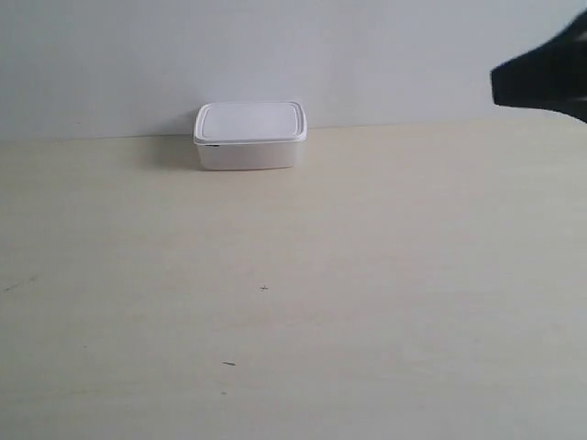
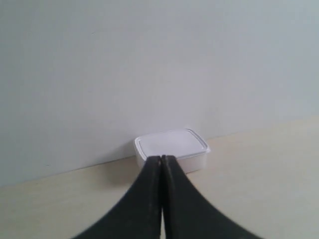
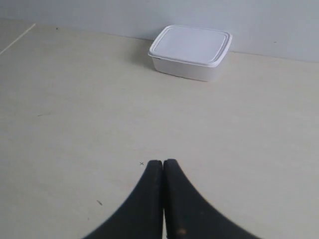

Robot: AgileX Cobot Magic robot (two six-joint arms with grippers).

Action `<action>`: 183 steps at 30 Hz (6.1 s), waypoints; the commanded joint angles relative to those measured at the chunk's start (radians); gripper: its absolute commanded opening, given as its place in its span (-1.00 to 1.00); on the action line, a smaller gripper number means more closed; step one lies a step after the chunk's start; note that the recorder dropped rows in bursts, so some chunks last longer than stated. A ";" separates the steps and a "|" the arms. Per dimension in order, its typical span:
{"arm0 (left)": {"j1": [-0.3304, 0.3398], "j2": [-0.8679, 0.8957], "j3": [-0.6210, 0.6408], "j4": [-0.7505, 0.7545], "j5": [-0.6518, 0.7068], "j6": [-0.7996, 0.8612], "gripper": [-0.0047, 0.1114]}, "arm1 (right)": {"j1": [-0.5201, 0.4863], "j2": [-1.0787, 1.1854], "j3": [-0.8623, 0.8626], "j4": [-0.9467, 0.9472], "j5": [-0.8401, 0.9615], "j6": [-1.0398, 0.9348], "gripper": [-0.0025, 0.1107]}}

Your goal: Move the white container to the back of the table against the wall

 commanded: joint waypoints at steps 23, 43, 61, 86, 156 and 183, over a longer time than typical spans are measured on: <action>0.003 -0.574 0.227 0.059 0.198 -0.030 -0.92 | -0.002 -0.559 0.496 -0.039 -0.303 0.037 -0.96; 0.003 -0.574 0.239 0.064 0.236 -0.023 -0.92 | -0.002 -0.559 0.496 0.008 -0.300 0.037 -0.96; 0.003 -0.574 0.521 0.132 -0.103 -0.023 -0.92 | -0.002 -0.838 0.785 -0.290 -0.307 0.037 -0.96; 0.003 -0.574 0.521 0.132 -0.081 -0.023 -0.92 | -0.013 -0.912 0.897 -0.343 -0.548 0.037 -0.96; 0.003 -0.574 0.521 0.141 0.242 -0.023 -0.92 | -0.013 -0.912 0.911 -0.242 -0.380 0.038 -0.96; 0.003 -0.574 0.521 0.141 0.242 -0.023 -0.92 | -0.013 -0.912 0.911 -0.242 -0.380 0.038 -0.96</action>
